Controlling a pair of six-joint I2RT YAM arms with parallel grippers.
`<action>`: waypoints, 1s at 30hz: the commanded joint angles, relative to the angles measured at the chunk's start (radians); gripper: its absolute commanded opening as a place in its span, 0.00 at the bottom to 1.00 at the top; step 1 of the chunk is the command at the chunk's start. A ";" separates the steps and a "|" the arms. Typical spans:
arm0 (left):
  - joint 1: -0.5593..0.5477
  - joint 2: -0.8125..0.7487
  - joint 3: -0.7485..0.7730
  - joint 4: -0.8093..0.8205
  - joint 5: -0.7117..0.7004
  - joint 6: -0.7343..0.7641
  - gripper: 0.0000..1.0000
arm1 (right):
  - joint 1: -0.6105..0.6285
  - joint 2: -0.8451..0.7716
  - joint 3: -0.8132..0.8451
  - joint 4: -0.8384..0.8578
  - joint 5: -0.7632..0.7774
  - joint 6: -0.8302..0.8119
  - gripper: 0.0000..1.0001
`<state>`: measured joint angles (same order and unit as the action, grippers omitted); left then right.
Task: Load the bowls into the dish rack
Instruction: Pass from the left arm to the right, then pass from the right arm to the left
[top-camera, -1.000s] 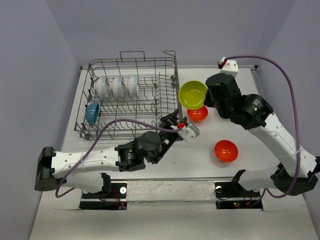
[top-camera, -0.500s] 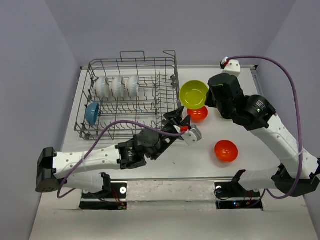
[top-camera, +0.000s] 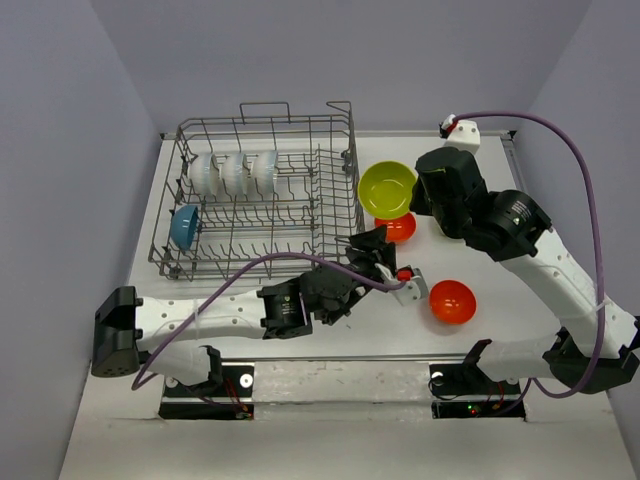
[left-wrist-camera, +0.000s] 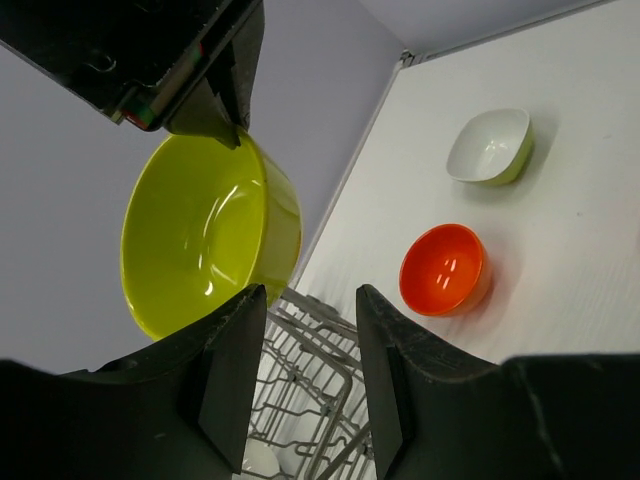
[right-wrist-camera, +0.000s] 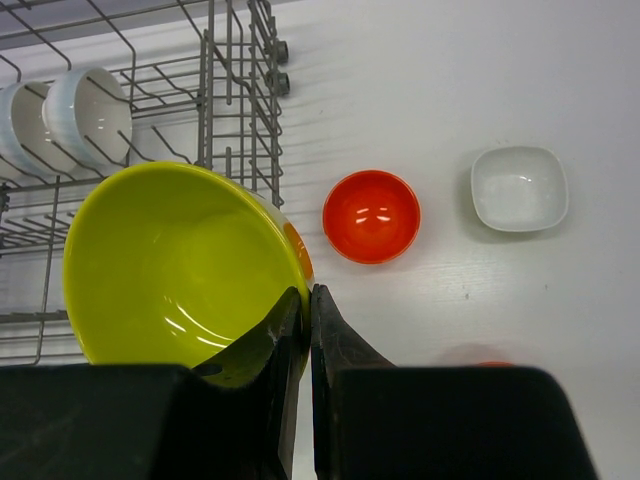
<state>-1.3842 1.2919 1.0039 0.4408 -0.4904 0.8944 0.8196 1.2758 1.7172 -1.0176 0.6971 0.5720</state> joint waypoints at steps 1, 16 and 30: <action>-0.010 0.004 0.068 0.035 -0.072 0.072 0.54 | 0.003 -0.036 -0.008 0.062 -0.007 0.005 0.01; -0.012 0.058 0.096 0.055 -0.157 0.181 0.53 | 0.003 -0.043 -0.019 0.076 -0.027 0.003 0.01; -0.004 0.115 0.105 0.095 -0.171 0.232 0.49 | 0.003 -0.049 -0.015 0.073 -0.036 0.002 0.01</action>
<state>-1.3922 1.4033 1.0504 0.4782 -0.6456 1.1023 0.8196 1.2625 1.6855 -1.0088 0.6544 0.5716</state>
